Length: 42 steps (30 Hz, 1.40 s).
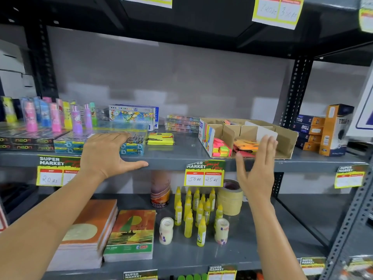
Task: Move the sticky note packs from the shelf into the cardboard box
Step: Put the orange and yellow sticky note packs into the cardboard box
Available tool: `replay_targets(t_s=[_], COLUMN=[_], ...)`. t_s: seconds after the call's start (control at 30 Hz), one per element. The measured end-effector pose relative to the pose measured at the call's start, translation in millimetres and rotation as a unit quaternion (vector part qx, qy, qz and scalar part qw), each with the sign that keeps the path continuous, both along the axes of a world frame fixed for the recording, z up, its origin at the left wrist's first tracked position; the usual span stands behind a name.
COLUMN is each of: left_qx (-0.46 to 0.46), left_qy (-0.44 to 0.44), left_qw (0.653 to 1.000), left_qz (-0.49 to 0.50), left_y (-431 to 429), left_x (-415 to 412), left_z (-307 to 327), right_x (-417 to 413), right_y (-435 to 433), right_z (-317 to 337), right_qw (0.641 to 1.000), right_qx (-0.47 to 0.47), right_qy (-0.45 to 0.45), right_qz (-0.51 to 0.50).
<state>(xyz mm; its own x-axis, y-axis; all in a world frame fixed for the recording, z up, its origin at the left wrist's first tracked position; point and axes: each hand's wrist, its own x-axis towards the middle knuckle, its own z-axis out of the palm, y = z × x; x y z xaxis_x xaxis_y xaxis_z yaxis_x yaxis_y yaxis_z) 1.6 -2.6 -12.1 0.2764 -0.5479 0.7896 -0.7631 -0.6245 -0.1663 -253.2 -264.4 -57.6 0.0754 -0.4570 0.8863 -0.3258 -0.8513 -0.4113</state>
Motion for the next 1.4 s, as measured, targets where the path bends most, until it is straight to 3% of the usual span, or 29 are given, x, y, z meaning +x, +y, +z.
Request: replay_targets(t_s=[0.17, 0.57, 0.83, 0.9, 1.0, 1.17, 1.4], left_qx=[-0.008, 0.000, -0.002, -0.003, -0.002, -0.019, -0.022], left_qy=[0.003, 0.006, 0.005, 0.006, 0.011, 0.011, 0.009], left_qw=[1.000, 1.000, 1.000, 1.000, 1.000, 1.000, 1.000], left_qz=[-0.006, -0.001, -0.004, -0.004, -0.006, -0.018, -0.019], left_y=[0, 1, 1, 1, 1, 0, 0], left_x=[1, 3, 3, 1, 0, 2, 6], left_z=[-1, -1, -1, 0, 0, -2, -3], right_x=[-7, 1, 42, 61, 93, 143, 173], right_y=[5, 19, 88, 108, 124, 123, 118], right_z=[-19, -16, 18, 36, 62, 84, 80], right_qw=[0.993, 0.994, 0.982, 0.988, 0.997, 0.960, 0.929], right_qx=[0.043, -0.003, -0.125, -0.097, -0.018, 0.094, 0.136], right_qy=[-0.108, -0.089, -0.107, -0.075, 0.049, 0.262, 0.344], right_qz=[-0.001, -0.063, 0.087, 0.098, 0.061, 0.032, 0.029])
